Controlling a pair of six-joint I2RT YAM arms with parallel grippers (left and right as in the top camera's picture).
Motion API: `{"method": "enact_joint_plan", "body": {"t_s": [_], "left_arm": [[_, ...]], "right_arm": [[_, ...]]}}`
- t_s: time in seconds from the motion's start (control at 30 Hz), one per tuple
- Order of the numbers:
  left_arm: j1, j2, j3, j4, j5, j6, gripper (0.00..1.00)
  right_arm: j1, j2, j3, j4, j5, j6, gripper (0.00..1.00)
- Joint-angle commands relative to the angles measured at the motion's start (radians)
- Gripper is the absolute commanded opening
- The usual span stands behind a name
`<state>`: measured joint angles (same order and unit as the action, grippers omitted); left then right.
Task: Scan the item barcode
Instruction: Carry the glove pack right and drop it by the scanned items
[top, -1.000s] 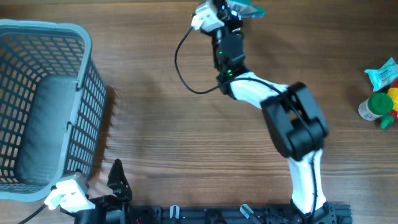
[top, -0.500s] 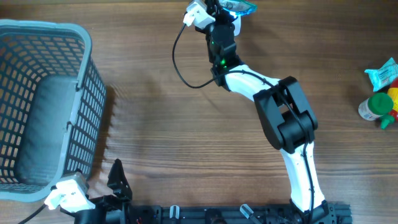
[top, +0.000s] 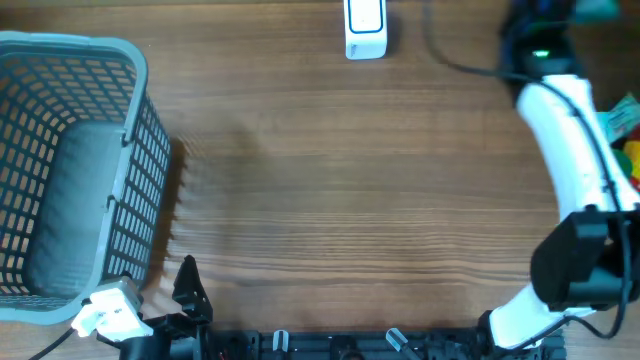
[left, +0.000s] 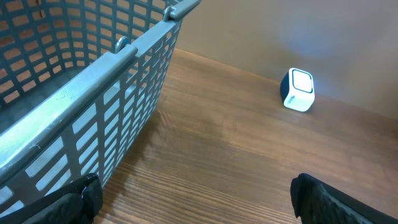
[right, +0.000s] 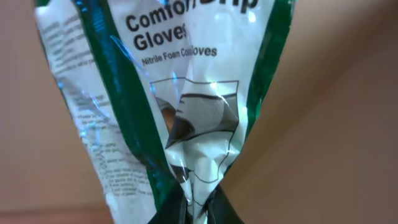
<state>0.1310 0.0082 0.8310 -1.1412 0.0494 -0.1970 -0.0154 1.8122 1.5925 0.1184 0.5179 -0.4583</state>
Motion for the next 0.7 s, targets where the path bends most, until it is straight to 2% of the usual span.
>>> {"method": "enact_joint_plan", "body": {"t_s": [0.0,0.07,0.23,0.37,0.4,0.43,0.47,0.5,0.53,0.57,0.67], "left_arm": [[-0.005,-0.003,0.001,0.003,-0.003,-0.006,1.0],[-0.005,-0.003,0.001,0.003,-0.003,-0.006,1.0],[-0.005,-0.003,0.001,0.003,-0.003,-0.006,1.0],[-0.005,-0.003,0.001,0.003,-0.003,-0.006,1.0],[-0.005,-0.003,0.001,0.003,-0.003,-0.006,1.0],[-0.005,-0.003,0.001,0.003,-0.003,-0.006,1.0],[-0.005,-0.003,0.001,0.003,-0.003,-0.006,1.0],[-0.005,-0.003,0.001,0.003,-0.003,-0.006,1.0],[-0.005,-0.003,0.001,0.003,-0.003,-0.006,1.0],[-0.005,-0.003,0.001,0.003,-0.003,-0.006,1.0],[-0.005,-0.003,0.001,0.003,-0.003,-0.006,1.0]], "right_arm": [[-0.154,0.059,-0.011,-0.205,-0.165,0.467,0.04],[-0.242,0.101,-0.011,-0.269,-0.275,0.589,0.04],[-0.37,0.208,-0.011,-0.327,-0.392,0.603,0.04],[-0.416,0.272,-0.011,-0.369,-0.39,0.635,0.05],[-0.428,0.273,-0.011,-0.384,-0.384,0.669,0.08],[-0.44,0.27,-0.01,-0.397,-0.385,0.724,0.17],[-0.452,0.263,-0.005,-0.411,-0.388,0.776,0.43],[-0.459,0.249,-0.001,-0.428,-0.392,0.798,0.62],[-0.462,0.227,-0.001,-0.441,-0.392,0.798,0.89],[-0.464,0.191,-0.001,-0.459,-0.392,0.798,1.0],[-0.463,0.088,-0.001,-0.476,-0.454,0.798,1.0]]}}
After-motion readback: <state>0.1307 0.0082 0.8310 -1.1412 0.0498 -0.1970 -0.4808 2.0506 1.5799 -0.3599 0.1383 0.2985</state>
